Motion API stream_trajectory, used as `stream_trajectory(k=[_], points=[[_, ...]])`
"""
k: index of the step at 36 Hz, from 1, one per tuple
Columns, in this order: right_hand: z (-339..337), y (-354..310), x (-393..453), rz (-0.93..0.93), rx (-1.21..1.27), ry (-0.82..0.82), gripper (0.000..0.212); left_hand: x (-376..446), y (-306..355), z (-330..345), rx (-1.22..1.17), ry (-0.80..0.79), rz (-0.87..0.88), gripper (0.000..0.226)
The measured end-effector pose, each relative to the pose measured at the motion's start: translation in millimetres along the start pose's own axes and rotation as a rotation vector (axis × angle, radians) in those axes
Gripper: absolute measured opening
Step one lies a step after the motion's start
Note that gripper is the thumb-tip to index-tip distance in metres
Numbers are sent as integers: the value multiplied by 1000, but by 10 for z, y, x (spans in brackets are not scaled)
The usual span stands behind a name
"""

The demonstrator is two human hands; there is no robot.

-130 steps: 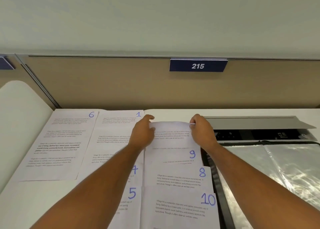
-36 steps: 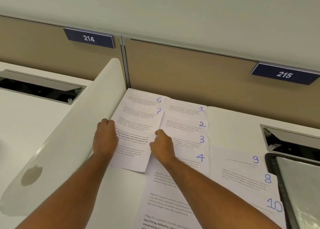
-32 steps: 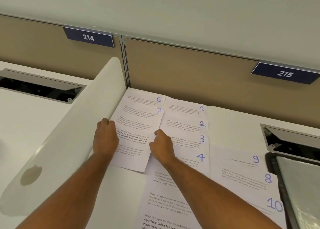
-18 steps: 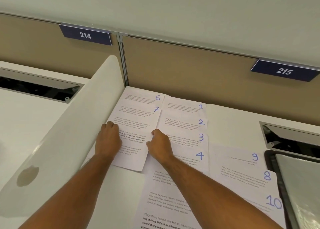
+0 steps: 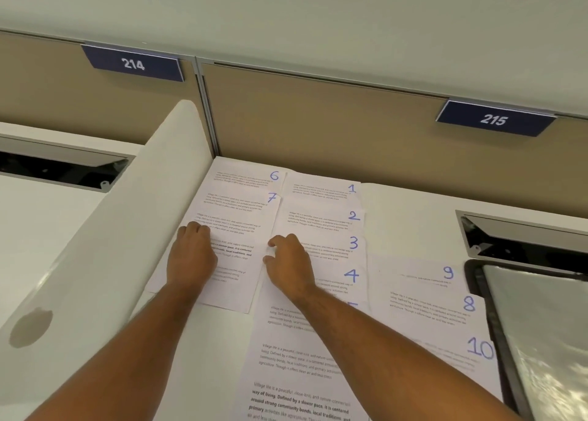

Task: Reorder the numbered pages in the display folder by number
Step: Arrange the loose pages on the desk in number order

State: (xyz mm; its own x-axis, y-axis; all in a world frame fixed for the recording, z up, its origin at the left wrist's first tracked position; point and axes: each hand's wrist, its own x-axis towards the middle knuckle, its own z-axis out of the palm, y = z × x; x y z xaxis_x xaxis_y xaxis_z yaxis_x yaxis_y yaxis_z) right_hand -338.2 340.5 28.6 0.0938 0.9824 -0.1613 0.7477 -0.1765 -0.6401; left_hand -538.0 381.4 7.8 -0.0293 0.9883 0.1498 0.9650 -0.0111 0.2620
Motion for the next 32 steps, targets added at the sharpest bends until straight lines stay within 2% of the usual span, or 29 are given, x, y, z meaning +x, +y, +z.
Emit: stream_trajectory(k=[10, 20, 25, 32], points=[[-395, 462, -335, 55, 0, 89, 28, -147, 480, 129, -55, -15, 137, 26], [-938, 1130, -639, 149, -27, 164, 24, -411, 1457, 220, -142, -71, 376, 25], [-1241, 1489, -765, 174, -74, 183, 30, -608, 2044, 232, -186, -100, 465, 26], [-1665, 1971, -890, 229, -176, 192, 32, -866, 2753, 284, -208, -258, 573, 39]])
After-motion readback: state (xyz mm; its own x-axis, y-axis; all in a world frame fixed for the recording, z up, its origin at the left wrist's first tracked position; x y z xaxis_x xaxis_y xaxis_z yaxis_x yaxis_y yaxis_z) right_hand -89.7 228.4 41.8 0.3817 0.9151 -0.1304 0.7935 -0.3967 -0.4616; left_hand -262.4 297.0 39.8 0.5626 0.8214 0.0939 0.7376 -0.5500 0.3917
